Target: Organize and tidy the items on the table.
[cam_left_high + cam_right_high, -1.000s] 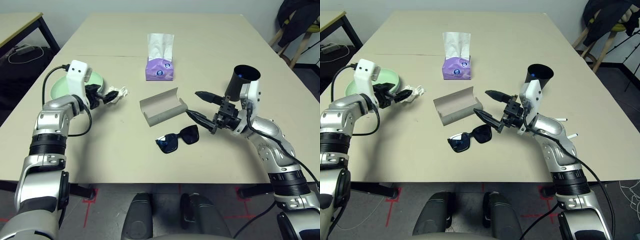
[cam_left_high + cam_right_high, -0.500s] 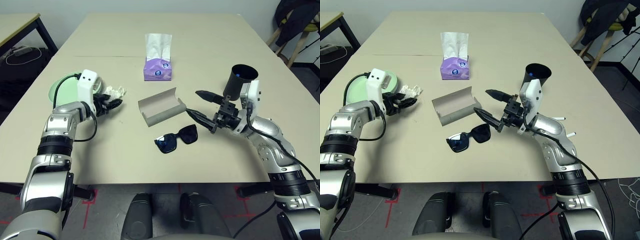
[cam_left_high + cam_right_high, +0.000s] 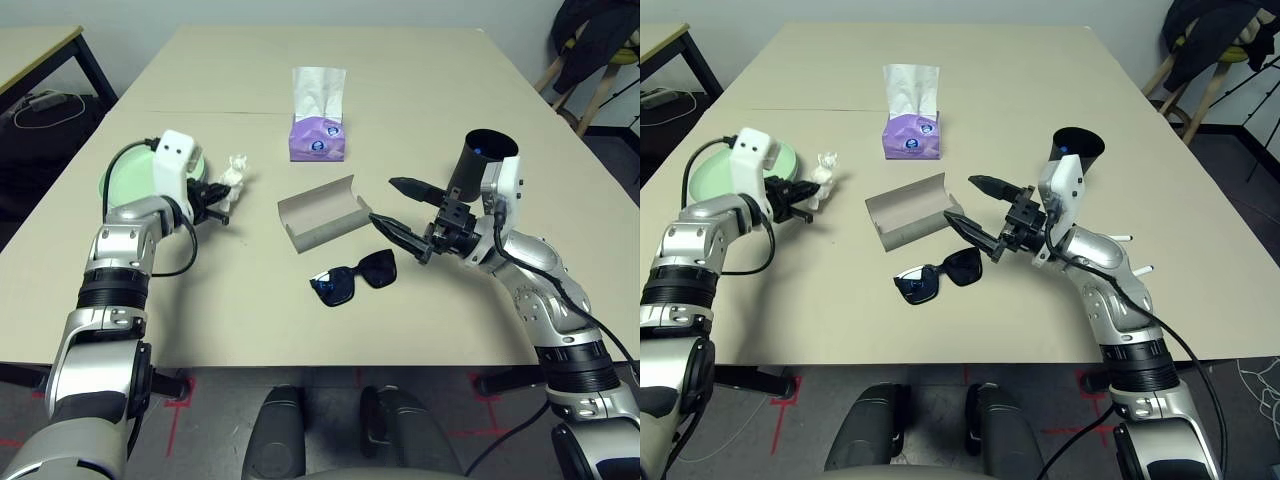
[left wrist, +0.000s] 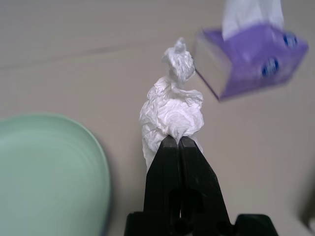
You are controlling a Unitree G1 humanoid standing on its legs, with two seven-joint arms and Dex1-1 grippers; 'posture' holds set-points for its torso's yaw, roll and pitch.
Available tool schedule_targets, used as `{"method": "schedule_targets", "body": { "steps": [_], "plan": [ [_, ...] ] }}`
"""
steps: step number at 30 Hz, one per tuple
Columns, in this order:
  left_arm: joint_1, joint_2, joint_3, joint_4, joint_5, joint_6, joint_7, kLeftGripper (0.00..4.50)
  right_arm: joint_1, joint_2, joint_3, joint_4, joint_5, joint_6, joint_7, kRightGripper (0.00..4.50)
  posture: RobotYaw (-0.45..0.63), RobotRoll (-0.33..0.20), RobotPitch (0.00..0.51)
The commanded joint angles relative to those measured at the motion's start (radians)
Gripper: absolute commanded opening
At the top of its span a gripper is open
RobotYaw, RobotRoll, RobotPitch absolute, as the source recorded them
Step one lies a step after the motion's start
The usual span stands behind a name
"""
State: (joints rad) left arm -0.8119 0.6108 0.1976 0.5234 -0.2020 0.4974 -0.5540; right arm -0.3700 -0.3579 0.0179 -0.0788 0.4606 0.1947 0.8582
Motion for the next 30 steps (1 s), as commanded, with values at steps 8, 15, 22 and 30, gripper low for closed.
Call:
{"method": "schedule_targets", "body": {
  "steps": [8, 15, 22, 30],
  "plan": [
    [-0.048, 0.043, 0.107, 0.196, 0.033, -0.044, 0.243, 0.03, -0.007, 0.001, 0.000, -0.009, 0.002, 0.004, 0.000, 4.50, 0.13, 0.000, 0.103],
    [-0.035, 0.044, 0.093, 0.265, 0.071, -0.116, 0.312, 2.16, -0.004, -0.004, -0.005, -0.010, -0.002, 0.001, -0.003, 4.50, 0.13, 0.000, 0.102],
    [-0.018, 0.014, 0.084, 0.189, -0.012, -0.205, 0.085, 4.49, -0.013, -0.012, -0.013, 0.008, -0.006, -0.004, -0.001, 4.50, 0.13, 0.000, 0.103],
    [0.039, 0.003, 0.026, 0.049, -0.102, -0.271, -0.268, 4.49, -0.018, -0.018, -0.011, 0.029, -0.008, -0.016, 0.011, 4.50, 0.14, 0.000, 0.106]
  ]
}}
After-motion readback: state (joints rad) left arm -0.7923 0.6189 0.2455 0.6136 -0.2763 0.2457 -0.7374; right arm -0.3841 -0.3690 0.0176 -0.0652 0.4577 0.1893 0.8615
